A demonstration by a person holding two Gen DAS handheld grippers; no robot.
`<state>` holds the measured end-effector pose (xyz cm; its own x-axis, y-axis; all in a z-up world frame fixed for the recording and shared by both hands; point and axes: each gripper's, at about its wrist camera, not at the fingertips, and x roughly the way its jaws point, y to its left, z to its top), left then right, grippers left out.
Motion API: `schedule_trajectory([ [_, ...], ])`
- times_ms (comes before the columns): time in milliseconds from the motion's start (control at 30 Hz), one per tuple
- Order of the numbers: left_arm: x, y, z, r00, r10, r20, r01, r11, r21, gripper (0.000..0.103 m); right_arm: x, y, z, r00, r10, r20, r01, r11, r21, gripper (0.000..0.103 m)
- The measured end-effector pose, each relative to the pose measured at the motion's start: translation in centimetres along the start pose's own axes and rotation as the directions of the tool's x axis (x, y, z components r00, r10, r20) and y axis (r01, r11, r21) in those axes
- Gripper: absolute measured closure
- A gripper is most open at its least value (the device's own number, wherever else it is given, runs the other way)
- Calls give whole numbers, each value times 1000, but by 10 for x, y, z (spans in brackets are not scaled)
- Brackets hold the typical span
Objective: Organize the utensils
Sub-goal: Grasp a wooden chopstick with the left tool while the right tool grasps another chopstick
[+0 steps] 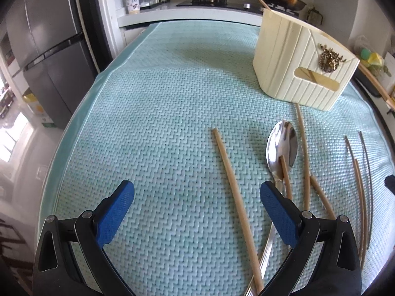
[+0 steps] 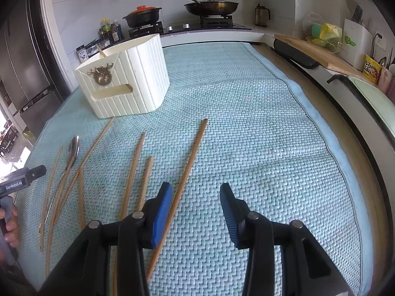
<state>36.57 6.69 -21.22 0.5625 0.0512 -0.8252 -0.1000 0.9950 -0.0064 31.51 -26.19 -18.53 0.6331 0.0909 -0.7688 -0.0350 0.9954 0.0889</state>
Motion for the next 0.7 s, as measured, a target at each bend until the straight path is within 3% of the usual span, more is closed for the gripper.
schedule_trajectory([
  [200, 26, -3, 6, 998, 27, -50, -25, 999, 27, 2, 44, -3, 28, 998, 26, -64, -26, 1000, 12, 62],
  [400, 42, -6, 25, 996, -7, -84, 13, 998, 65, 1, 82, 7, 58, 991, -9, -134, 4, 999, -39, 62],
  [467, 45, -5, 31, 993, -31, -110, 40, 996, 79, 5, 88, 10, 66, 986, -13, -167, 5, 999, -49, 69],
  [567, 46, -5, 39, 990, -58, -128, 71, 992, 101, 22, 93, 13, 72, 981, -16, -194, 4, 998, -62, 87],
  [700, 50, -3, 52, 986, -82, -143, 100, 987, 122, 50, 101, 14, 81, 980, -10, -200, 0, 999, -51, 94],
])
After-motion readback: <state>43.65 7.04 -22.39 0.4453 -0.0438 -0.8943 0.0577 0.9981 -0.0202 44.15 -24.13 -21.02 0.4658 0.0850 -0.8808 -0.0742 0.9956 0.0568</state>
